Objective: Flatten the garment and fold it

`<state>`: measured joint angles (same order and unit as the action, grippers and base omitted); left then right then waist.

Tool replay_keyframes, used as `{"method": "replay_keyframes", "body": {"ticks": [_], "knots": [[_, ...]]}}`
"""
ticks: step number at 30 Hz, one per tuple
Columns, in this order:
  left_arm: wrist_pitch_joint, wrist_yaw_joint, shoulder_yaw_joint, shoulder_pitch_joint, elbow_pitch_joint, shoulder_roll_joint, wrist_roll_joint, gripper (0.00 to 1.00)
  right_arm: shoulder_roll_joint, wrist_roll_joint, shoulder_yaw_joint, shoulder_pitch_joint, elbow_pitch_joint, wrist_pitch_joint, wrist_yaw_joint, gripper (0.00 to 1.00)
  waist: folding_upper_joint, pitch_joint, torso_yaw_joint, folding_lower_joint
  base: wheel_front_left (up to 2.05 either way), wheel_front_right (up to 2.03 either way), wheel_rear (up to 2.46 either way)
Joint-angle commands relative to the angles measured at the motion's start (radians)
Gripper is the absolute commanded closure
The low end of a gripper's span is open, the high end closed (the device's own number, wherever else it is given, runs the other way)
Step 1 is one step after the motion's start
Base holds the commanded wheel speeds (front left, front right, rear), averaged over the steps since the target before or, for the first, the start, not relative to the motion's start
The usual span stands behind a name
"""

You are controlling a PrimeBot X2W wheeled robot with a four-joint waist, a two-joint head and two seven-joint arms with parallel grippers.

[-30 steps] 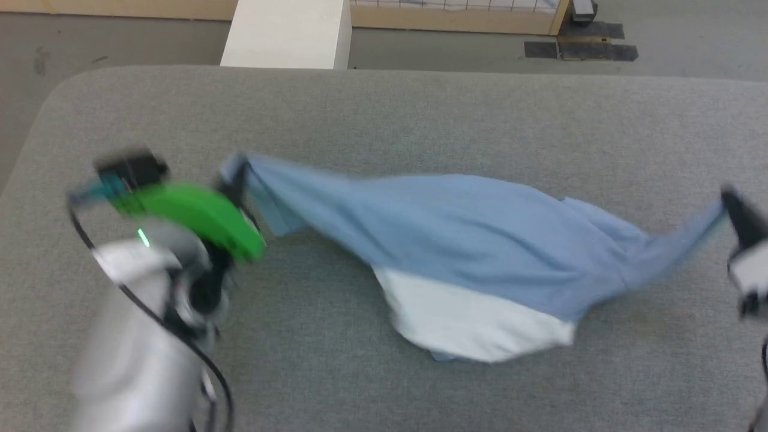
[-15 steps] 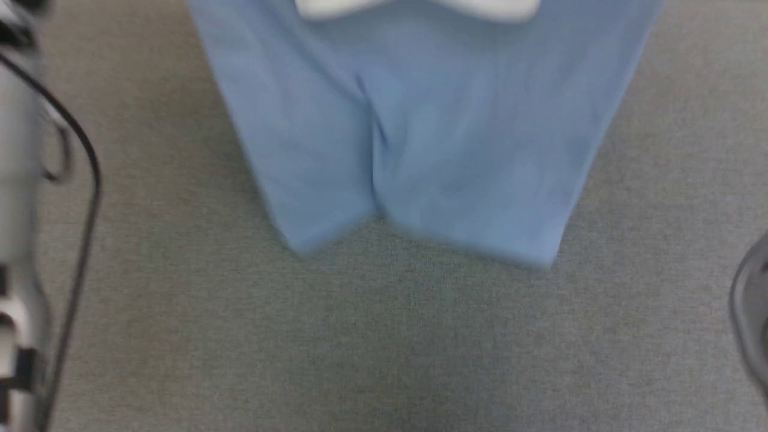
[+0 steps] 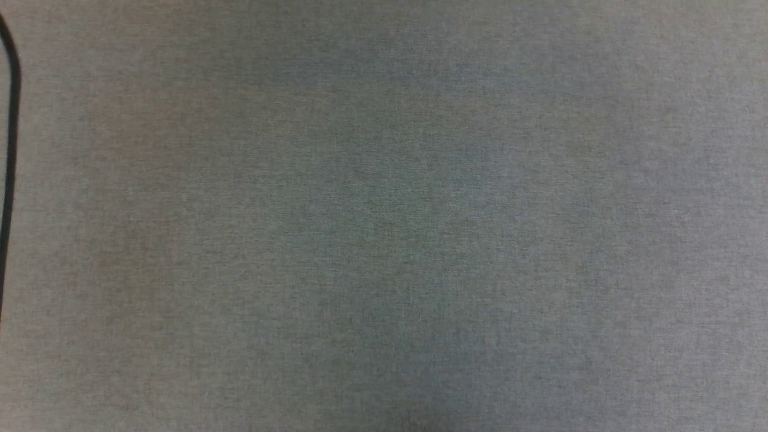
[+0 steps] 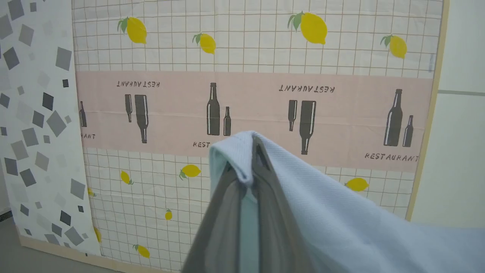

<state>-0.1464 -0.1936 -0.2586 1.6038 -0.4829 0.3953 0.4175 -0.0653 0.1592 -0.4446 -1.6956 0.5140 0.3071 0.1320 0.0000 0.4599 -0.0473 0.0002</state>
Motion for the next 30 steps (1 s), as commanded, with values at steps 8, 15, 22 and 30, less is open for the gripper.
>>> {"method": "replay_keyframes", "body": {"ticks": [8, 15, 22, 30], "knots": [[0.042, 0.055, 0.020, -0.147, -0.044, -0.010, 0.079, 1.00, -0.050, 0.056, 0.033, 0.138, 0.022, 0.035, -0.001, 1.00, 0.0000, -0.030, 0.040, -0.0002, 0.00, 0.00, 0.00], [0.105, 0.096, 0.045, -0.460, -0.060, -0.051, 0.176, 1.00, -0.100, 0.213, 0.076, 0.437, -0.036, 0.071, -0.001, 1.00, 0.0000, -0.116, 0.071, -0.0002, 0.00, 0.00, 0.00], [0.179, 0.102, 0.075, -0.823, -0.007, -0.099, 0.260, 1.00, -0.099, 0.389, 0.061, 0.813, -0.181, 0.112, -0.001, 1.00, 0.0000, -0.244, 0.087, -0.0002, 0.00, 0.00, 0.00], [0.217, 0.071, 0.097, -1.238, 0.088, -0.149, 0.332, 1.00, -0.029, 0.488, -0.003, 1.319, -0.424, 0.208, -0.001, 1.00, 0.0000, -0.375, 0.093, -0.0002, 0.00, 0.00, 0.00]]}}
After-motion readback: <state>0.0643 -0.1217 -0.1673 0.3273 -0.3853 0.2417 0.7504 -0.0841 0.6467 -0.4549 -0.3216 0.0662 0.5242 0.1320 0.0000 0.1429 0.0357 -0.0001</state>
